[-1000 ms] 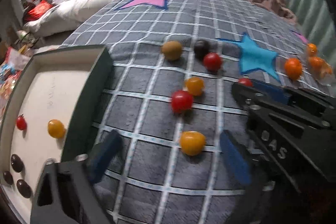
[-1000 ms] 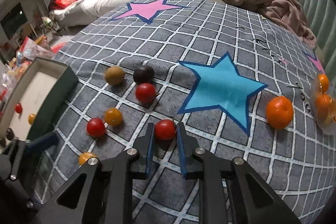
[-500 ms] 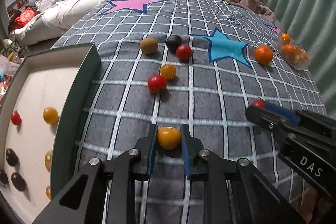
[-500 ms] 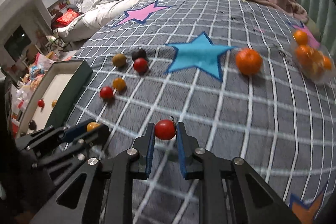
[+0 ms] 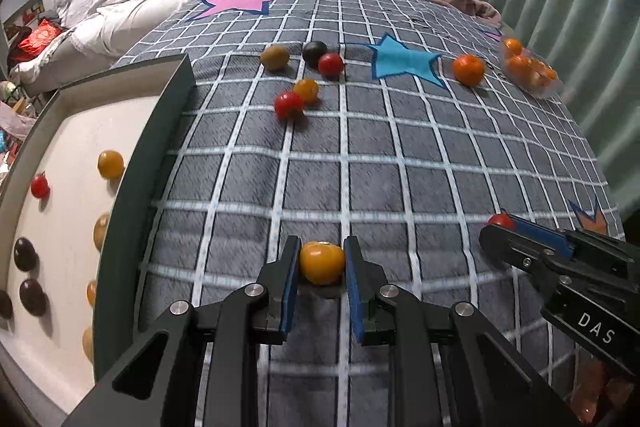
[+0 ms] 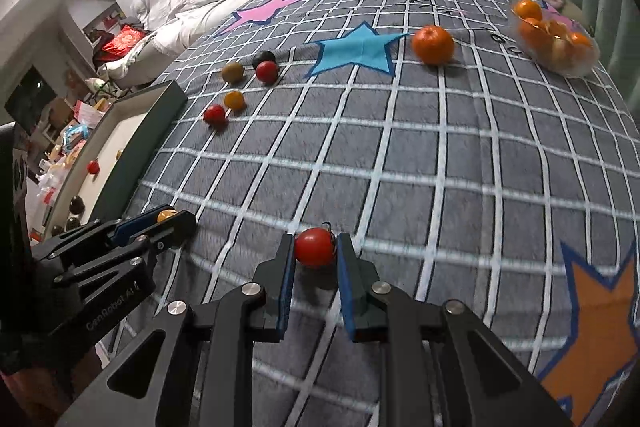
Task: Organize fruits
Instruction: 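Carry both tomatoes into the white tray and open both tools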
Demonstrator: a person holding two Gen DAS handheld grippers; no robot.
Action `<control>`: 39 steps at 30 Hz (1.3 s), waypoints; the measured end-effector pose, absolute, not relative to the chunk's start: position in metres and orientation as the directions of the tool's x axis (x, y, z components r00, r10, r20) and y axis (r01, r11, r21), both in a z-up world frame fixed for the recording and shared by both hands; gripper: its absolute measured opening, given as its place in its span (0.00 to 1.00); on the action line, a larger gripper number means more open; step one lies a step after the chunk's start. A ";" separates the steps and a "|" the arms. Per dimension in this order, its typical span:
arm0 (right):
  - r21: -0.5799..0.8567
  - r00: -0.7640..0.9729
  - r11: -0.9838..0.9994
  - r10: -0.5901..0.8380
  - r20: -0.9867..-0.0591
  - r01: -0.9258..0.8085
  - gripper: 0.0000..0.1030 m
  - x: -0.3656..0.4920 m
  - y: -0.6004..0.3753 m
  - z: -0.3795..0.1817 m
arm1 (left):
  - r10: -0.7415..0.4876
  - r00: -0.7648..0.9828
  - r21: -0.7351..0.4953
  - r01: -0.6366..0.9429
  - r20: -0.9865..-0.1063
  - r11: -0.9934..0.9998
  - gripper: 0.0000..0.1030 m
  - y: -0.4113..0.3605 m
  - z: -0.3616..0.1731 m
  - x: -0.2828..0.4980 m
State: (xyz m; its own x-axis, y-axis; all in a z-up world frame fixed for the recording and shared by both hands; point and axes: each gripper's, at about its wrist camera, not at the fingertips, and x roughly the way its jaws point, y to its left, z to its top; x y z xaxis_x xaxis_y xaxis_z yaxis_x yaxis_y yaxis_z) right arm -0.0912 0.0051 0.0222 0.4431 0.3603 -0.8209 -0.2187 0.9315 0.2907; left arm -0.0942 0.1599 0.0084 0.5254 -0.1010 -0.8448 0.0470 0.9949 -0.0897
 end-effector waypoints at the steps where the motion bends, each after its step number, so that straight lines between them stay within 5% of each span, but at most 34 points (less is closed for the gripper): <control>1: 0.291 0.443 0.931 0.361 -0.821 -0.220 0.21 -0.094 0.006 0.023 | -0.108 0.522 -0.097 0.048 -0.846 0.994 0.22 0.161 0.009 -0.097; 20: 0.240 0.488 0.916 0.378 -0.787 -0.323 0.21 -0.116 0.052 0.084 | -0.117 0.627 -0.121 0.036 -0.771 0.992 0.22 0.224 0.078 -0.136; 39: 0.218 0.398 0.808 0.480 -0.782 -0.548 0.21 -0.075 0.207 0.125 | 0.069 0.621 -0.061 -0.186 -0.781 0.981 0.22 0.381 0.094 -0.112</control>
